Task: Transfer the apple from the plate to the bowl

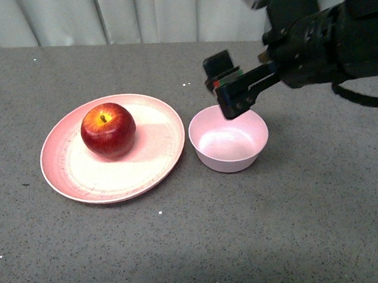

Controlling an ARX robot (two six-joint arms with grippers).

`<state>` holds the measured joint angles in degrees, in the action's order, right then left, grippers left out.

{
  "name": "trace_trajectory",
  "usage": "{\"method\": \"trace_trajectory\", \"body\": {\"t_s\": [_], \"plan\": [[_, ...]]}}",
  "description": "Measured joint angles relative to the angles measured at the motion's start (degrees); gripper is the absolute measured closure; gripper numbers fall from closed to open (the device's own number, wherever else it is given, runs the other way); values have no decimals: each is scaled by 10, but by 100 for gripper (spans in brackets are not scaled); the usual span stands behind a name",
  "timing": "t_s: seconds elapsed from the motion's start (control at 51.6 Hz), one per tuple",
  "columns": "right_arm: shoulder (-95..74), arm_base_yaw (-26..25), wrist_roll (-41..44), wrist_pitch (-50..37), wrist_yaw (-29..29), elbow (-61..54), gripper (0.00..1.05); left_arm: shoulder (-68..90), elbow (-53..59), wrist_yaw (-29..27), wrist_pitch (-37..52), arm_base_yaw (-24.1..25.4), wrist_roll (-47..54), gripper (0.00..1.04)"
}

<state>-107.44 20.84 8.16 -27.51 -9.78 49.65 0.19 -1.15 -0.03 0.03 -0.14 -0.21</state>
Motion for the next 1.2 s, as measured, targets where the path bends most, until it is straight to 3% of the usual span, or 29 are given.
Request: {"method": "trace_trajectory", "body": {"t_s": [0.329,0.407,0.504,0.794,0.988,1.046,1.201], "plan": [[174,-67,3,-104,111,-165,9,0,0,0,0,0,0,7],[173,-74,-41,-294,214,-240,25,0,0,1,0,0,0,7],[195,-91,-61,-389,212,-301,42,0,0,0,0,0,0,7],[360,-141,-72,-345,164,-413,104,0,0,0,0,0,0,7],[455,-160,-75,-287,145,-450,104,0,0,0,0,0,0,7],[494,-188,-75,-259,106,-460,104,0,0,0,0,0,0,7],[585,-207,-76,-188,99,-479,104,0,0,0,0,0,0,7]]}}
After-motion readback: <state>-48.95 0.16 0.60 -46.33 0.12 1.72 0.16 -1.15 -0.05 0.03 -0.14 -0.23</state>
